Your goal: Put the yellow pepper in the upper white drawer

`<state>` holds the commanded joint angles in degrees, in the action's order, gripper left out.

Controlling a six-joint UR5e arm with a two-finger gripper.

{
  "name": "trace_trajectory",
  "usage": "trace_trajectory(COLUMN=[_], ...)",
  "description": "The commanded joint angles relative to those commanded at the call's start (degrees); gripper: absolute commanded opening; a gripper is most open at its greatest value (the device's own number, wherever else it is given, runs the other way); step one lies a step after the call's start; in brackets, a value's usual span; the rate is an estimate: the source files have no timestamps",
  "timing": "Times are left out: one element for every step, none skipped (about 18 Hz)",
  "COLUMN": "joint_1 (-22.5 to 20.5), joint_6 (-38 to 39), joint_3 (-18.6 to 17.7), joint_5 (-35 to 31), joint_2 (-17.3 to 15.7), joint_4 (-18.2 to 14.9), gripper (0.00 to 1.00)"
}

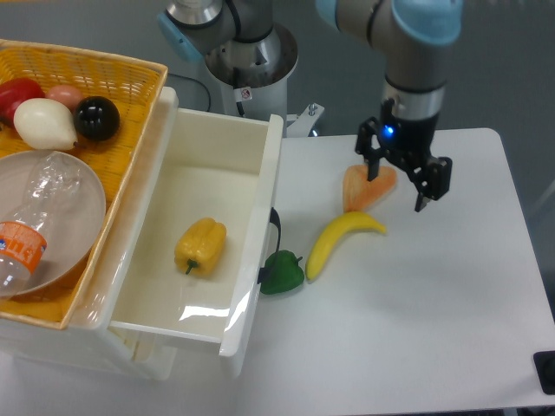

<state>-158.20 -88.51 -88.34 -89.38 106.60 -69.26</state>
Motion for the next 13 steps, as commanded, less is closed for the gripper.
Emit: trace_trajectory(joint_1=[-0.5, -1.1, -1.4, -1.5, -1.8, -2.2, -2.4, -2.4, -2.5, -2.4, -2.4, -2.4, -2.4], joint_6=[0.0, -0.2, -0.6, -1.1, -1.4, -1.4, -1.4, -1.5, -1.5, -1.4, -1.4, -1.4, -1.4], joint_3=[0.4, 0.9, 1.5, 2.3, 2.7, 2.8, 2.9, 2.9, 2.9, 3.0, 3.0, 3.1, 3.1], joint_5=[0.0, 0.1, 0.1, 0.1, 0.1, 0.3, 0.4, 0.4, 0.4, 0.4, 0.5, 0.9, 1.2], joint_2=[1.3, 2.8, 4.4, 6.0, 6.9, 7.7, 8.7, 9.6, 10.5, 11.1, 11.3, 11.3, 11.3], joint_4=[0.2, 0.4, 0.5, 0.5, 0.5, 0.5, 0.7, 1.6, 2.7, 3.8, 4.1, 4.1, 4.1], gripper=[1.00, 1.00, 1.00, 1.00, 1.00, 1.00, 1.00, 1.00, 1.00, 1.00, 1.00, 1.00, 1.00])
